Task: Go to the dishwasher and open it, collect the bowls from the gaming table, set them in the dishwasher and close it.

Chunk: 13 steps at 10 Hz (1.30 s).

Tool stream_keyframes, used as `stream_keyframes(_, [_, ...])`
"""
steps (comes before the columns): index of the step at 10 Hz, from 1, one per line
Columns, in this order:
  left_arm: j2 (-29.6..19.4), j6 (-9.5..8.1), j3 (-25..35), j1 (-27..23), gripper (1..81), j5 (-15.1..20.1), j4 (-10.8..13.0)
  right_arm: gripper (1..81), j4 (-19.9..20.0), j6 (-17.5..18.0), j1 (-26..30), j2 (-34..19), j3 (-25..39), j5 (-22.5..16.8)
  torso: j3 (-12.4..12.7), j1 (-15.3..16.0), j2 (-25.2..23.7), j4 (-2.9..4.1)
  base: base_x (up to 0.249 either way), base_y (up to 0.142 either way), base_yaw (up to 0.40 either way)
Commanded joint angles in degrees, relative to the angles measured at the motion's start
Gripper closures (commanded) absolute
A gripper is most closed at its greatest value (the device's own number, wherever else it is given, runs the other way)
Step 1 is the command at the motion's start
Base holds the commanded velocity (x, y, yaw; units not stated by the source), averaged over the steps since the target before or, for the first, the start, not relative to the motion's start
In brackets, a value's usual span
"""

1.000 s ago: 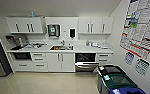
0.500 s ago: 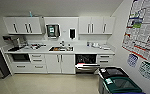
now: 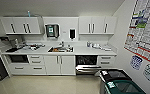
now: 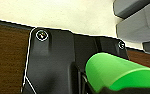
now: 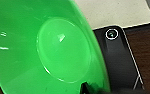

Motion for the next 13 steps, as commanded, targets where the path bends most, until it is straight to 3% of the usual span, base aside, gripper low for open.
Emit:
stream_keyframes(1, [-0.79,0.16,0.23,-2.66,81.1,1.86,0.84,81.1,-2.16,-1.25,2.07,0.68,0.7,-4.22,0.0,0.0,0.0,0.0,0.134,0.0,0.0])
stream_keyframes(4, [-0.7,0.16,0.23,-2.66,81.1,1.86,0.84,81.1,-2.16,-1.26,2.07,0.68,0.7,-4.22,0.0,0.0,0.0,0.0,0.126,0.0,0.0])
stream_keyframes(13, [-0.61,0.25,0.23,-2.66,81.1,1.86,0.84,81.1,-2.16,-1.25,1.72,0.5,0.7,-4.14,0.0,-0.1,0.0,0.0,0.119,0.073,0.0])
